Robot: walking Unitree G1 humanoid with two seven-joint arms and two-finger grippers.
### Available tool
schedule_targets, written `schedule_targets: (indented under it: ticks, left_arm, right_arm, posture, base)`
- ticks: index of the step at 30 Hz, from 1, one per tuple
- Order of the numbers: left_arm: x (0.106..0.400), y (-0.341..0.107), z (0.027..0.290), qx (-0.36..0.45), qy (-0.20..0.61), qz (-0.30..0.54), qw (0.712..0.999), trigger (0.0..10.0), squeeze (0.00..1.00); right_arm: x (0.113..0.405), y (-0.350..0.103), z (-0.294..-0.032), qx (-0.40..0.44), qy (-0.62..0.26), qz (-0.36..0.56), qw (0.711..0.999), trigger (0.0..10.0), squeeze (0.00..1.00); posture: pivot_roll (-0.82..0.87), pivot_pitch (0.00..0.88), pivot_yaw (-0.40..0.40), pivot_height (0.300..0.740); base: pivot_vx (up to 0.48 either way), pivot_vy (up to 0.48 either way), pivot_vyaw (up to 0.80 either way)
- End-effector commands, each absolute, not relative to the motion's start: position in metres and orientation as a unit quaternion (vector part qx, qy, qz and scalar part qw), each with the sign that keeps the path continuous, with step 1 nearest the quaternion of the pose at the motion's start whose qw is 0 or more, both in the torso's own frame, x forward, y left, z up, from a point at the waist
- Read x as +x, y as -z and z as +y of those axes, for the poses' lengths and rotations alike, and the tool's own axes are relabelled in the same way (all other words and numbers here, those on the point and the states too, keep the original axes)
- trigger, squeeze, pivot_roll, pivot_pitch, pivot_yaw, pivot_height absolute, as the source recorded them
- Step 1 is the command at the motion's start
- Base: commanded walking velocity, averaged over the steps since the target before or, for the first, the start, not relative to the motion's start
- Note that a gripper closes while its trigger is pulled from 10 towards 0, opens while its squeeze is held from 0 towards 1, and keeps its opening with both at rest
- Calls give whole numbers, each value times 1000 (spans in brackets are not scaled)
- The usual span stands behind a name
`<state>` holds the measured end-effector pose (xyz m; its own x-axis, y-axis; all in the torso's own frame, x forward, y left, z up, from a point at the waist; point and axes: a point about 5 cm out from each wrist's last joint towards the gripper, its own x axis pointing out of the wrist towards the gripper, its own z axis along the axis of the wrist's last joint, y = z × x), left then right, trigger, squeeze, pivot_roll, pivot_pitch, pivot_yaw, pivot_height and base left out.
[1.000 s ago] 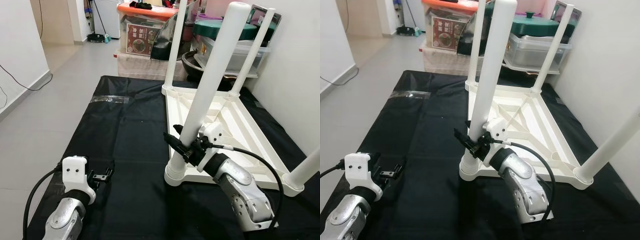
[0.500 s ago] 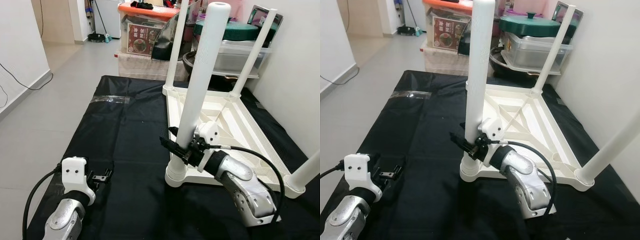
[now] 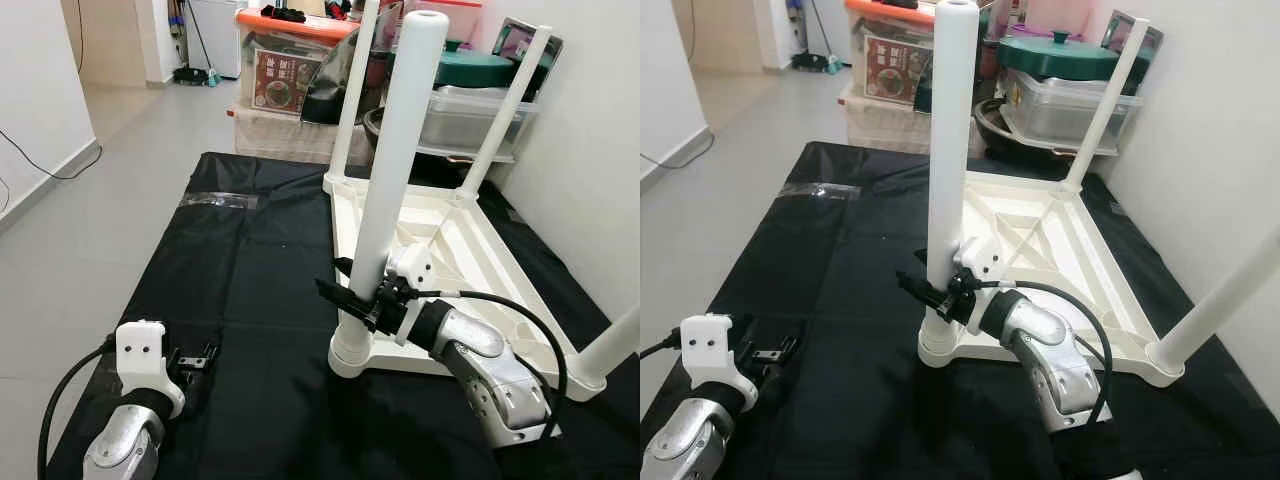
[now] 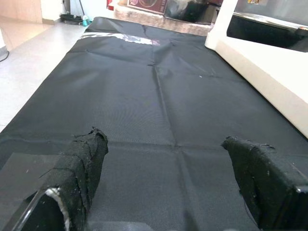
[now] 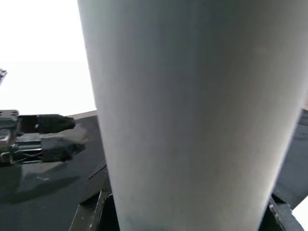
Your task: Building children table
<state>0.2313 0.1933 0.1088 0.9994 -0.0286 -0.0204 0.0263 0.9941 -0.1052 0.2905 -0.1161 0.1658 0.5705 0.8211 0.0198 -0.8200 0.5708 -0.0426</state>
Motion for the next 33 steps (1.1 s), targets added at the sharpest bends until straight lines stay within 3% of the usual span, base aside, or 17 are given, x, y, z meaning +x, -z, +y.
schedule_targets:
  ticks: [1,33]
  left_arm:
    - [231,-108,191,-62,16,16,998,10000,0]
    - [230,-104,190,-76,14,23,997,10000,0]
  right_arm:
    - [277,-129,-99,20,-514,69,855,0,0]
    - [283,-133,-101,10,-550,68,832,0,0]
  posture:
    - [237,0,-143,740]
    - [234,0,-150,740]
  base:
    - [0,0,0]
    - [0,0,0]
